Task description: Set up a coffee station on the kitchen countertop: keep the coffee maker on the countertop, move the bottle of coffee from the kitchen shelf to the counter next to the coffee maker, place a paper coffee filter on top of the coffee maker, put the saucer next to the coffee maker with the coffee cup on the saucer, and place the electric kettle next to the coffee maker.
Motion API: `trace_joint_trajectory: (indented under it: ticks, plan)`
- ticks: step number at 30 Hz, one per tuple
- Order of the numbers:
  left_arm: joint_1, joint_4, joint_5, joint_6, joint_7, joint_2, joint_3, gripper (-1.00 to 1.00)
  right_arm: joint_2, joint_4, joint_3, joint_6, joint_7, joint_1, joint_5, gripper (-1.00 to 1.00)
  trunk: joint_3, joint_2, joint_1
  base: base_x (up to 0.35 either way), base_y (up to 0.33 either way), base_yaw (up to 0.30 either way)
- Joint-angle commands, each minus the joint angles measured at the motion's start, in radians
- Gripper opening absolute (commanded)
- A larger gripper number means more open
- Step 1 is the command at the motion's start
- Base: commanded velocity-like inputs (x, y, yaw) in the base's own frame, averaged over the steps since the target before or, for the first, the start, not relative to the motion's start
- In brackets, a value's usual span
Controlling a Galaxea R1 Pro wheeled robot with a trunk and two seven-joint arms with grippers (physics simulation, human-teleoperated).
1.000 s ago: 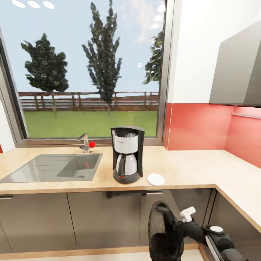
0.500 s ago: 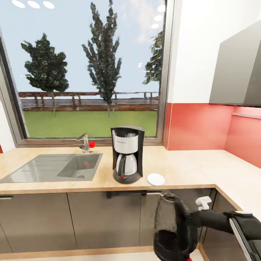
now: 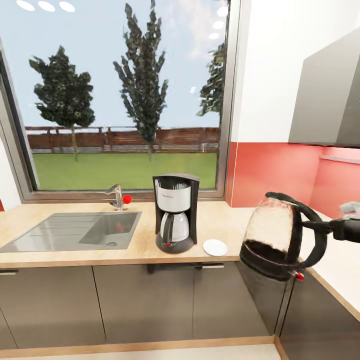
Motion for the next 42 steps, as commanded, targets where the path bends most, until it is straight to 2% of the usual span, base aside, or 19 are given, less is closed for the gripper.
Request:
trace_joint_trajectory:
  ticks: [1, 4, 7, 9, 12, 13, 14, 17, 18, 21, 22, 23, 24, 26, 27, 30, 36, 39, 42]
  plan:
    - [0.000, -0.001, 0.011, -0.002, -0.003, 0.000, -0.008, 1.00, -0.001, 0.000, 0.005, 0.017, -0.016, -0.028, -0.014, -1.00, -0.002, -0.001, 0.000, 0.000, 0.000, 0.000]
    - [0.000, -0.002, 0.011, -0.002, -0.003, -0.001, -0.006, 1.00, 0.001, 0.001, 0.006, 0.017, -0.062, -0.085, -0.016, -1.00, -0.002, -0.001, 0.000, 0.000, 0.000, 0.000]
    - [0.000, -0.002, 0.011, -0.002, -0.003, -0.002, -0.006, 1.00, 0.015, 0.013, 0.006, 0.017, -0.166, -0.142, -0.014, -1.00, -0.002, -0.001, 0.000, 0.000, 0.000, 0.000]
    - [0.000, -0.002, 0.012, -0.002, -0.003, -0.003, -0.006, 1.00, 0.052, 0.034, 0.009, 0.017, -0.292, -0.183, -0.012, -1.00, -0.002, -0.001, 0.000, 0.000, 0.000, 0.000]
    - [0.000, -0.002, 0.013, -0.002, -0.003, -0.003, -0.005, 1.00, 0.169, 0.118, 0.038, 0.017, -0.486, -0.332, -0.001, -1.00, -0.002, -0.001, 0.000, 0.000, 0.000, 0.000]
    - [0.000, -0.002, 0.013, -0.002, -0.003, -0.003, -0.005, 1.00, 0.181, 0.134, 0.049, 0.017, -0.499, -0.357, 0.001, -1.00, -0.002, -0.001, 0.000, 0.000, 0.000, 0.000]
    - [0.000, -0.002, 0.013, 0.000, -0.003, -0.003, -0.003, 1.00, 0.208, 0.195, 0.094, 0.017, -0.523, -0.433, 0.009, -1.00, -0.002, -0.001, 0.000, 0.000, 0.000, 0.000]
    - [0.000, -0.002, 0.013, 0.003, -0.003, -0.002, -0.001, 1.00, 0.262, 0.346, 0.189, 0.017, -0.542, -0.570, 0.029, -1.00, -0.002, -0.001, 0.000, 0.000, 0.000, 0.000]
    - [0.000, -0.002, 0.013, 0.003, -0.003, -0.001, -0.001, 1.00, 0.327, 0.480, 0.242, 0.017, -0.542, -0.660, 0.100, -1.00, -0.002, -0.001, 0.000, 0.000, 0.000, 0.000]
    - [0.000, -0.002, 0.012, 0.002, -0.003, -0.002, -0.003, 1.00, 0.397, 0.600, 0.266, 0.017, -0.529, -0.725, 0.225, -1.00, -0.002, -0.001, 0.000, 0.000, 0.000, 0.000]
    - [0.000, -0.002, 0.011, 0.002, -0.003, -0.002, -0.004, 1.00, 0.424, 0.659, 0.286, 0.017, -0.510, -0.751, 0.294, -1.00, -0.002, -0.001, 0.000, 0.000, 0.000, 0.000]
    - [0.000, -0.002, 0.011, 0.001, -0.003, -0.003, -0.004, 1.00, 0.438, 0.701, 0.309, -0.006, -0.487, -0.768, 0.343, -1.00, -0.002, -0.001, 0.000, 0.000, 0.000, 0.000]
    - [0.000, -0.002, 0.011, 0.001, -0.003, -0.003, -0.004, 1.00, 0.443, 0.723, 0.322, -0.024, -0.472, -0.778, 0.369, -1.00, -0.002, -0.001, 0.000, 0.000, 0.000, 0.000]
    - [0.000, -0.003, 0.011, 0.001, -0.003, -0.003, -0.004, 1.00, 0.456, 0.824, 0.363, -0.104, -0.396, -0.821, 0.483, -1.00, -0.002, -0.001, 0.000, 0.000, 0.000, 0.000]
    - [0.000, -0.003, 0.011, 0.001, -0.003, -0.003, -0.004, 1.00, 0.463, 0.991, 0.387, -0.232, -0.274, -0.901, 0.665, -1.00, -0.002, -0.001, 0.000, 0.000, 0.000, 0.000]
    - [0.000, -0.003, 0.011, 0.002, -0.003, -0.003, -0.003, 1.00, 0.475, 1.113, 0.394, -0.354, -0.216, -0.960, 0.794, -1.00, -0.002, -0.001, 0.000, 0.000, 0.000, 0.000]
    - [0.000, -0.005, 0.002, 0.001, -0.003, -0.006, -0.004, 1.00, 0.541, 1.182, 0.397, -0.470, -0.241, -0.976, 0.903, -1.00, -0.002, -0.001, 0.000, 0.000, 0.000, 0.000]
    - [0.000, -0.005, 0.003, 0.007, -0.001, -0.009, 0.000, 1.00, 0.548, 1.190, 0.388, -0.512, -0.251, -0.977, 0.910, -1.00, -0.002, -0.001, 0.000, 0.000, 0.000, 0.000]
    - [0.000, -0.005, 0.004, 0.010, 0.001, -0.012, 0.001, 1.00, 0.545, 1.192, 0.349, -0.558, -0.246, -0.978, 0.881, -1.00, -0.002, -0.001, 0.000, 0.000, 0.000, 0.000]
